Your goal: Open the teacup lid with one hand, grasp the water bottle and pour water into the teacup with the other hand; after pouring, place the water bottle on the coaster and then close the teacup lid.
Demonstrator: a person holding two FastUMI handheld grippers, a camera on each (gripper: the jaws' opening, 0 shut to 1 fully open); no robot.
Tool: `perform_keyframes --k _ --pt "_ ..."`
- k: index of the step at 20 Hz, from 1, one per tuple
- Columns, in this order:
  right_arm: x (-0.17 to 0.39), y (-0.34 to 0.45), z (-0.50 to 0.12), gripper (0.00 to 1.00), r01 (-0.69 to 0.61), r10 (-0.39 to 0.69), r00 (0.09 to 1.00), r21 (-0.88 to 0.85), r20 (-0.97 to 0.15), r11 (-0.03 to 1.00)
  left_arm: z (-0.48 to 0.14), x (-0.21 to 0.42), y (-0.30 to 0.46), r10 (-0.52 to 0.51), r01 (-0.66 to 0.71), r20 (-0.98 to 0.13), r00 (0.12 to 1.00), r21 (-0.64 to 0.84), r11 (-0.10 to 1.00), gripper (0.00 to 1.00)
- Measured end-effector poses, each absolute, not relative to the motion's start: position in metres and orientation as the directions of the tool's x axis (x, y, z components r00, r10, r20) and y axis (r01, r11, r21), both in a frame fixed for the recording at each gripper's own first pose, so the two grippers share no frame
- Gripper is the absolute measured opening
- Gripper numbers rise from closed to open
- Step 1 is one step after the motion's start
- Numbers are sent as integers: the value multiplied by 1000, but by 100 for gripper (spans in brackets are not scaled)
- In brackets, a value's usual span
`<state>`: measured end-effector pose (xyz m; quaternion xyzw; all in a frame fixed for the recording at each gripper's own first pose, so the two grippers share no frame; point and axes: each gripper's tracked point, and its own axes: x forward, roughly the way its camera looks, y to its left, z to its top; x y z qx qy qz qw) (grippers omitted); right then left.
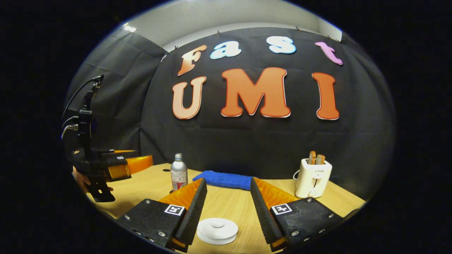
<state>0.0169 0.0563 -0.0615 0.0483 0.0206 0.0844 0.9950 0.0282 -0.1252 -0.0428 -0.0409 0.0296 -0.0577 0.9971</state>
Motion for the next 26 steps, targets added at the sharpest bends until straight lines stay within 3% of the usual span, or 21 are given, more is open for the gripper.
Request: perform_keyframes --k 5,10,11,15,20,26 --pt "12 38 -48 78 -108 109 994 106 -7 989 -43 15 -106 -61 58 -38 997 -91 994 100" --pt "8 26 -38 80 -57 55 998 59 26 997 -34 7 -97 -32 31 -15 999 -71 997 94" --pt "6 26 -38 80 -53 51 998 50 29 997 -30 6 -97 -29 28 -7 1000 -68 997 100" --pt "5 25 -37 80 -49 48 999 51 24 997 -21 0 -97 -26 27 19 999 -64 998 94" --pt "6 21 -34 80 -39 37 999 64 20 997 -21 -3 -96 -23 24 23 999 -66 998 100" --pt "5 20 -35 80 -35 34 999 75 8 997 -30 -2 -100 -37 37 -3 999 -50 998 100"
